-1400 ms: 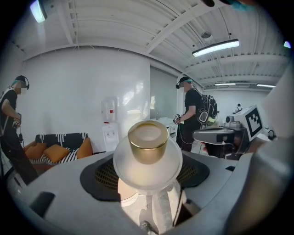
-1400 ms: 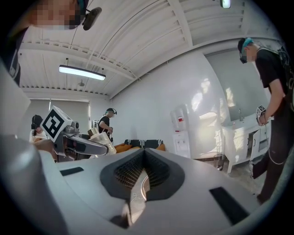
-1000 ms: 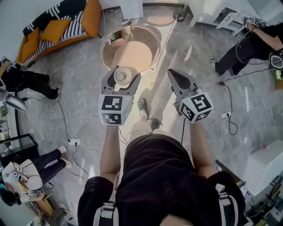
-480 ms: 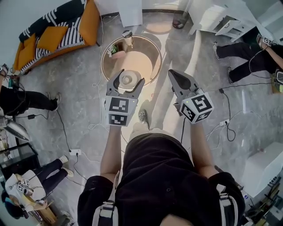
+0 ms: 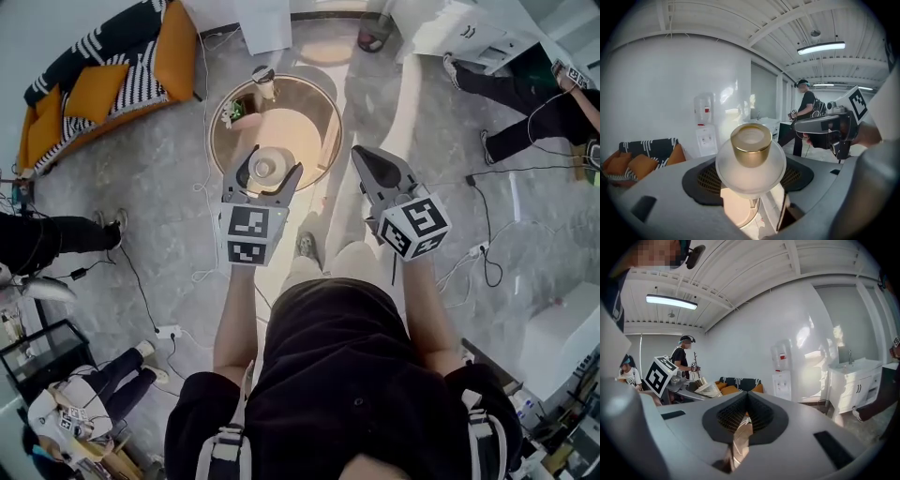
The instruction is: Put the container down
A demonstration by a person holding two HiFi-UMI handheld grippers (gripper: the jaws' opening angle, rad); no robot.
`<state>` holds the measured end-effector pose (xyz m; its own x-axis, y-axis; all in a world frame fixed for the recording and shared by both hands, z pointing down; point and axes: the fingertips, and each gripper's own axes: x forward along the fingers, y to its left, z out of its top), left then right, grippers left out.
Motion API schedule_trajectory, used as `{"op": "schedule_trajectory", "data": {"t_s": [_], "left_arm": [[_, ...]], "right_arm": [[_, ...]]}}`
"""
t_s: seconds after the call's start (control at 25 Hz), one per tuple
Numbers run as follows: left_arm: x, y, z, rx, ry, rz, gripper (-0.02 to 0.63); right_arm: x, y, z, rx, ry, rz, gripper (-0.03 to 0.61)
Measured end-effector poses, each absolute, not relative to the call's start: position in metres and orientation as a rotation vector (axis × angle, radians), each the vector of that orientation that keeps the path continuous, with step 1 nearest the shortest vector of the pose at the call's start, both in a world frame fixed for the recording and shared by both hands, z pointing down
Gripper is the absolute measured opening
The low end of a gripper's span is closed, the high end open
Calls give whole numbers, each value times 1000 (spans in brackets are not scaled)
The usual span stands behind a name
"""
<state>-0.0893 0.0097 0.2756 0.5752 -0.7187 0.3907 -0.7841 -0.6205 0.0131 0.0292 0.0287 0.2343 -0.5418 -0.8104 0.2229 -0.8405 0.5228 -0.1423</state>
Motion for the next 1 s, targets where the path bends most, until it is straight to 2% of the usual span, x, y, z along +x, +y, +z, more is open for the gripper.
{"op": "schedule_trajectory", "data": {"t_s": [0.28, 1.0], "left_arm": [[-78, -2, 286, 2571, -1252, 491, 336], [-65, -80, 309, 2213, -1745, 425, 336]], "right_arm": [[30, 4, 248, 1368, -2642, 396, 2], [42, -116, 285, 815, -2785, 413, 2]]}}
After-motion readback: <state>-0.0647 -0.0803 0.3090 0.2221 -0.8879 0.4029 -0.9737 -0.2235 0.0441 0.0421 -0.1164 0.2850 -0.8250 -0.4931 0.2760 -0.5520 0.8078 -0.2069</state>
